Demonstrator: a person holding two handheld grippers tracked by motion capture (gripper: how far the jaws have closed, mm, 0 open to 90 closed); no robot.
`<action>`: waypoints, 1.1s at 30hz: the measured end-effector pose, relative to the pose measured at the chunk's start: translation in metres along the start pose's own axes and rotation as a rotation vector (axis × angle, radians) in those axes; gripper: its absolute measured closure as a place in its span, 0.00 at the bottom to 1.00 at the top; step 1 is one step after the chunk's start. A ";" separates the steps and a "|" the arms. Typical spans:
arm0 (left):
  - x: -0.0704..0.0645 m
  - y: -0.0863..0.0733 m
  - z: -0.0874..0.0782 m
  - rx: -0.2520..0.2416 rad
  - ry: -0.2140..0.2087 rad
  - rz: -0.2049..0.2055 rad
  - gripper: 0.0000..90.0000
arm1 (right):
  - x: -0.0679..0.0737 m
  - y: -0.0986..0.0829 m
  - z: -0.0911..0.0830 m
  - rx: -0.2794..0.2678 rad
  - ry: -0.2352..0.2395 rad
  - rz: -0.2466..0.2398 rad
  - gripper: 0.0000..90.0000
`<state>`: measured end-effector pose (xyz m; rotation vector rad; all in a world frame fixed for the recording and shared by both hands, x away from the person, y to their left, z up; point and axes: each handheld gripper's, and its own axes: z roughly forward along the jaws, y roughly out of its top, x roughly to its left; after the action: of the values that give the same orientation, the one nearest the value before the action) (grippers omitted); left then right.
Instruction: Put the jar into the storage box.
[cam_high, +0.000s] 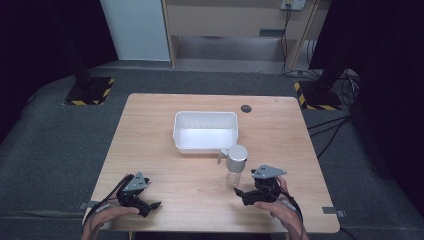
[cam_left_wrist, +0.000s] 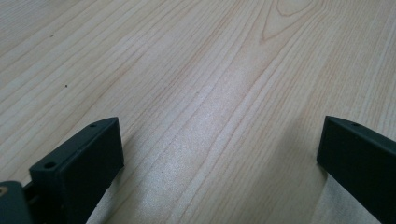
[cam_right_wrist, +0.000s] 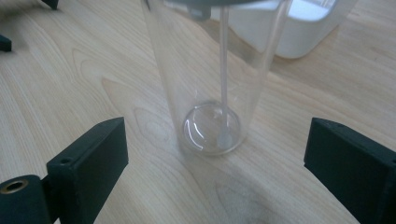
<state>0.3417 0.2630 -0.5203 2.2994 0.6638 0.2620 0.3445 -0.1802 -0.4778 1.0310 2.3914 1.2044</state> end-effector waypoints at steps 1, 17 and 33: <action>0.000 0.000 0.000 0.000 0.000 0.000 0.00 | 0.000 0.001 0.000 -0.004 -0.001 -0.002 0.07; 0.000 0.000 0.000 -0.005 0.004 0.000 0.00 | 0.006 0.019 0.004 -0.024 0.010 -0.027 0.08; 0.000 0.000 0.000 -0.005 0.003 0.000 0.00 | 0.003 0.032 0.014 -0.035 0.020 -0.033 0.13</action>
<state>0.3416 0.2628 -0.5207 2.2943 0.6643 0.2673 0.3649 -0.1566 -0.4608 0.9691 2.3837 1.2460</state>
